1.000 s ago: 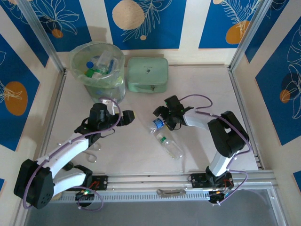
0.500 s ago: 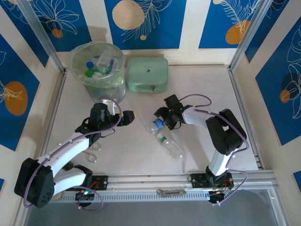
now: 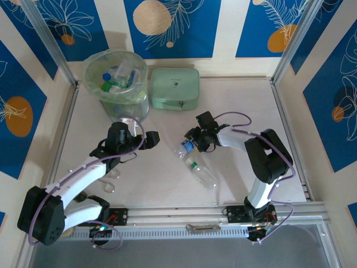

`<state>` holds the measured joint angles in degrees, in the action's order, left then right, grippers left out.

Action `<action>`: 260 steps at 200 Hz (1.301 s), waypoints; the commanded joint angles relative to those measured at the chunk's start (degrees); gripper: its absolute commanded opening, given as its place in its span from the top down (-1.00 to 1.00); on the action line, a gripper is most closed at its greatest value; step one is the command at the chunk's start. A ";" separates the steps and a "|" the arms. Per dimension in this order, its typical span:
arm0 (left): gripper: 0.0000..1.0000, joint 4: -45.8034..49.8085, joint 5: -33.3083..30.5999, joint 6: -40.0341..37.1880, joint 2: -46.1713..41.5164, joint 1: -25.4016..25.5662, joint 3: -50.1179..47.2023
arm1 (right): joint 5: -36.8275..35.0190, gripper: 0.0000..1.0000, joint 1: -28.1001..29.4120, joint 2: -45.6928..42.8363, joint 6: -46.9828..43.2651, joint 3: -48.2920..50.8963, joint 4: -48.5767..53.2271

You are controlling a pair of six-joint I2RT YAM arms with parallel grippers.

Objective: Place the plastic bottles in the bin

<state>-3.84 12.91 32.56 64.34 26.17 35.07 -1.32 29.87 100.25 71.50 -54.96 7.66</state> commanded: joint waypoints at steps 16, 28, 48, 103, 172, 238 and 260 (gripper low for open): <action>-0.99 -0.27 4.19 0.49 1.98 0.71 3.46 | 3.20 0.07 0.15 -0.53 -3.43 -2.28 -9.50; -0.99 -1.13 5.66 0.41 2.47 1.13 3.77 | 3.76 0.07 0.10 -1.70 -4.44 -2.77 -9.58; -0.99 -2.52 8.13 0.18 3.67 2.04 4.40 | 5.04 0.09 0.02 -3.58 -6.05 -3.27 -9.65; -0.99 -3.20 11.84 -0.69 9.04 4.97 7.88 | 10.13 0.10 0.36 -8.49 -10.00 -3.93 -7.63; -0.98 -4.78 14.46 -0.02 16.10 9.36 13.05 | 10.04 0.10 1.42 -13.38 -12.70 -2.63 -5.03; -0.57 -5.94 14.85 0.82 19.46 10.76 15.29 | 10.16 0.11 1.42 -14.82 -13.41 -2.08 -4.58; -0.36 -5.74 14.05 0.39 19.00 10.82 15.16 | 10.24 0.11 1.42 -14.99 -13.32 -1.75 -4.72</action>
<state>-8.08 26.74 33.19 83.79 36.47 48.66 7.84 31.07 86.98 59.31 -57.39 2.17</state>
